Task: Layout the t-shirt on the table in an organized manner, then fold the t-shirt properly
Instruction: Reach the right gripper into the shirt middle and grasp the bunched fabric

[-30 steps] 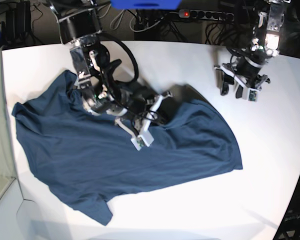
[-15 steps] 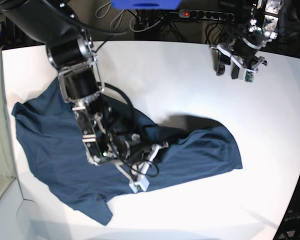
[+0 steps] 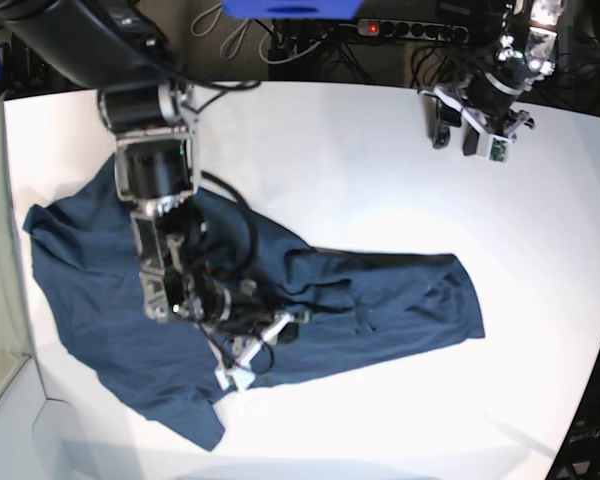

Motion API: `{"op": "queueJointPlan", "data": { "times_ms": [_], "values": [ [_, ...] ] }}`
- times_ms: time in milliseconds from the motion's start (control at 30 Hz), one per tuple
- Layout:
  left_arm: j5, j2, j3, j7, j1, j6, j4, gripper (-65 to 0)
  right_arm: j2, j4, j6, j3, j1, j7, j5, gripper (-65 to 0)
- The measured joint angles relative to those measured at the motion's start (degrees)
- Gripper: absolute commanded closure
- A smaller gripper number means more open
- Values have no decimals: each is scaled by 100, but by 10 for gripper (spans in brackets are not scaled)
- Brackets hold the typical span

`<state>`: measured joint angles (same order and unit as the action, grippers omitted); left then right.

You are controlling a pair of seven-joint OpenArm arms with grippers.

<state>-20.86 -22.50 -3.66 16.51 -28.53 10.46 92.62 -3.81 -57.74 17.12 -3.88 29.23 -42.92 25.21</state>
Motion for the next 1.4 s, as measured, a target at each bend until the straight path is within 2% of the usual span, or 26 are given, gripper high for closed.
{"op": "queueJointPlan", "data": {
  "times_ms": [133,200,400,500,633,1067,1200,1267,1400],
  "values": [
    [-4,-2,28,-4,190,-13,-48,-296,-190,-566,-4,-444,-487,-68,-83,-157],
    [-2,-2,33,-39,205,-13,-48,-296,-190,-651,-4,-699,-463,74,-35,-186],
    [0,0,37,-2,188,-13,-70,-297,-190,-299,-7,-1198,-330,485,-42,-363],
    [0,15,37,-4,188,-15,-70,-297,-173,-271,-7,-1397,-354,817,-61,-416],
    [22,264,4,-2,188,9,-70,-297,-195,-240,-7,-1576,-321,1248,-28,-419],
    [2,251,9,-2,188,9,-70,-297,-254,802,-7,-1574,-339,2083,-39,-418],
    [0,254,11,-2,190,9,-70,-297,-256,798,-7,-1576,-310,2164,-39,-377],
    [-2,254,13,0,240,9,-70,-297,-256,804,-7,-1576,-313,2260,-33,-306],
    [0,249,31,-22,317,11,-72,-297,-310,1333,-9,-1576,-186,2297,-33,-113]
  ]
}}
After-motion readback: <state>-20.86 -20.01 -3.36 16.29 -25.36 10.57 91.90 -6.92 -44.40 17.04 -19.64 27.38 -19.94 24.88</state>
